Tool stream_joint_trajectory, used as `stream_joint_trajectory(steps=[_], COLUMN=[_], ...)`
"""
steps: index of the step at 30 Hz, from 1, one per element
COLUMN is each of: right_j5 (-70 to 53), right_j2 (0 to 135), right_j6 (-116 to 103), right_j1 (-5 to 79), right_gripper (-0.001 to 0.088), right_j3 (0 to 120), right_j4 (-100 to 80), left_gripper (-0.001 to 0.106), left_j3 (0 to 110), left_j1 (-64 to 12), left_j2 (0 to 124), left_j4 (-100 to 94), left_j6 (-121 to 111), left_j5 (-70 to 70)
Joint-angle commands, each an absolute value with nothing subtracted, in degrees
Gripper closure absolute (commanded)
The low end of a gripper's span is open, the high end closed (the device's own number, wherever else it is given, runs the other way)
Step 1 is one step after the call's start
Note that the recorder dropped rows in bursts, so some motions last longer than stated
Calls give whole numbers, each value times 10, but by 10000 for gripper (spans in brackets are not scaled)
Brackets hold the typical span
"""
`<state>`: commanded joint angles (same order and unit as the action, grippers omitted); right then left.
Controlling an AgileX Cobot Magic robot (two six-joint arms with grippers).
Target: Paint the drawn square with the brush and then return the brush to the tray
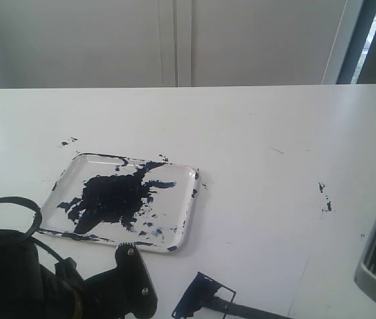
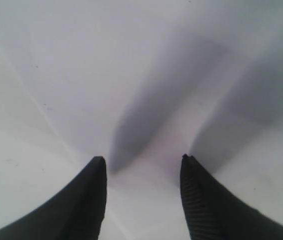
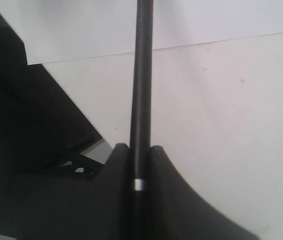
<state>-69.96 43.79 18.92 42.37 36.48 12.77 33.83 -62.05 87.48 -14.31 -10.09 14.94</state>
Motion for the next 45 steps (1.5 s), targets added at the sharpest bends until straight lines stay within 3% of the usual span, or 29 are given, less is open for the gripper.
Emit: stream_joint_trajectory(steps=[21,45], right_j5=[-646,-700], right_j2=[399,252], right_j6=[177,142], right_j1=[424,424], right_gripper=[868,868], right_j3=[366,320], right_j4=[117,104], left_gripper=[544,544], left_j3=[338,338], left_j1=[-619,-619], left_j2=[875,875], left_j4=[-152,-152], left_j6=[-101,-103], left_j5=[151,147])
